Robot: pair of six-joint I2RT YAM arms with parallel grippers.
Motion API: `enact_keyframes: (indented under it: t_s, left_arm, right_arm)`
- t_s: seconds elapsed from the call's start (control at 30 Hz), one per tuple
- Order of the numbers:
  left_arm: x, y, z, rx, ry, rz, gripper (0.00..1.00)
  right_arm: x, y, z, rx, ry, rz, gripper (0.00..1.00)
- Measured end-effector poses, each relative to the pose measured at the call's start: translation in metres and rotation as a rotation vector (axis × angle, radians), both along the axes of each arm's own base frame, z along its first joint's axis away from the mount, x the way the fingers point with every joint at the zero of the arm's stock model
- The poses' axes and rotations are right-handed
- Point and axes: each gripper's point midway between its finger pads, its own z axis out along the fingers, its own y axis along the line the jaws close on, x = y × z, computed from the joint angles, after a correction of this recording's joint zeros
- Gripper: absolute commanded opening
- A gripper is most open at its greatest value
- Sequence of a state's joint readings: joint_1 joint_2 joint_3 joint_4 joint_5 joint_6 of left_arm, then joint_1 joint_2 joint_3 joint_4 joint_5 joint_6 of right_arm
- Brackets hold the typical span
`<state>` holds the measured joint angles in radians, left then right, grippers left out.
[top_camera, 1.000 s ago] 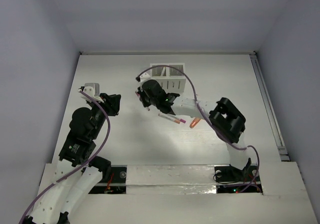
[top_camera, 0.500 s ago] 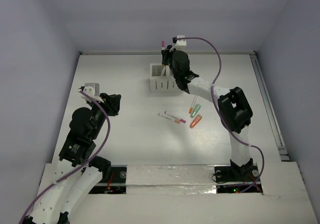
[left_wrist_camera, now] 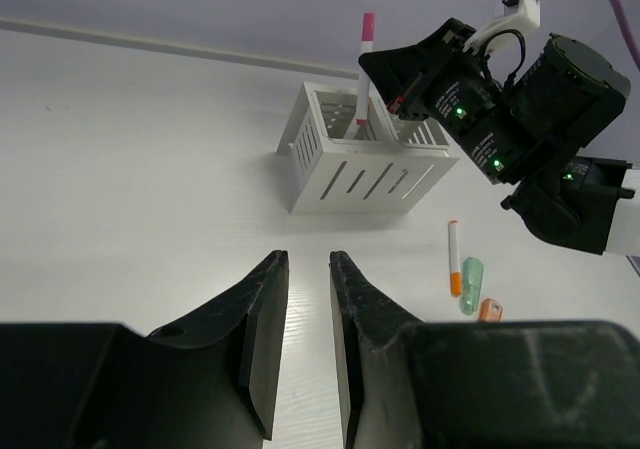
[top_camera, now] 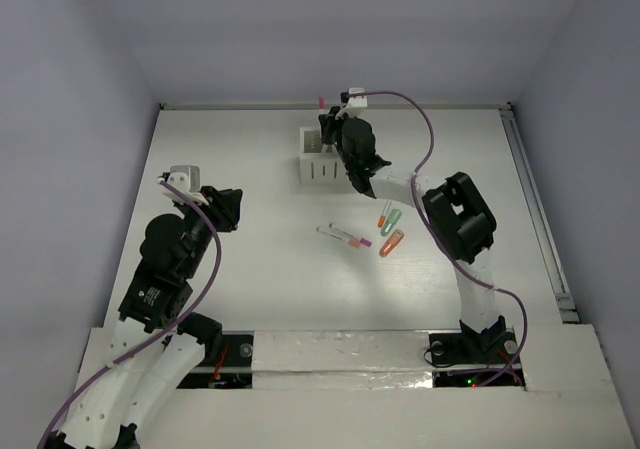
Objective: Sort the stationery into containers
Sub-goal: Place the pen in the storage box.
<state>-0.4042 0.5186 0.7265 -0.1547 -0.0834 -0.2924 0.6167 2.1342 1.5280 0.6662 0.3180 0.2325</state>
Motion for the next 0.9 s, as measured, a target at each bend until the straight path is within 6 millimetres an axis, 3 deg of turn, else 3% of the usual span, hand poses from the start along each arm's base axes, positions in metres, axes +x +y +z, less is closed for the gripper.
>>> enact_keyframes:
  t_s: [0.1, 0.23, 0.27, 0.33, 0.53, 0.6, 0.73, 0.9]
  left_arm:
    - [0.001, 0.000, -0.001, 0.002, 0.004, -0.001, 0.21]
    - [0.001, 0.000, -0.001, 0.002, 0.005, 0.000, 0.21]
    - [0.001, 0.000, -0.001, 0.002, 0.005, 0.000, 0.21]
    - [0.001, -0.001, -0.001, 0.002, 0.006, -0.001, 0.21]
    - [0.001, -0.001, -0.001, 0.002, 0.005, -0.002, 0.21]
    - [0.001, -0.001, -0.001, 0.002, 0.005, -0.002, 0.21]
    - [0.001, -0.001, -0.001, 0.002, 0.004, -0.002, 0.21]
    - [0.001, -0.001, -0.002, 0.002, 0.006, -0.003, 0.21]
  right_arm:
    - [-0.002, -0.001, -0.012, -0.014, 0.017, 0.002, 0.00]
    - [-0.005, 0.001, -0.012, -0.009, -0.002, 0.008, 0.26]
    - [-0.006, 0.002, -0.012, -0.008, -0.009, 0.011, 0.42]
    - [-0.010, 0.005, -0.014, -0.009, -0.018, 0.023, 0.51]
    - [-0.023, 0.013, -0.017, -0.022, -0.017, 0.067, 0.57]
    - [-0.032, 0.012, -0.010, -0.019, -0.018, 0.080, 0.55]
    - [-0.059, -0.001, 0.014, 0.017, -0.019, 0.093, 0.01]
    - [-0.100, -0.017, 0.036, 0.086, 0.040, 0.130, 0.00]
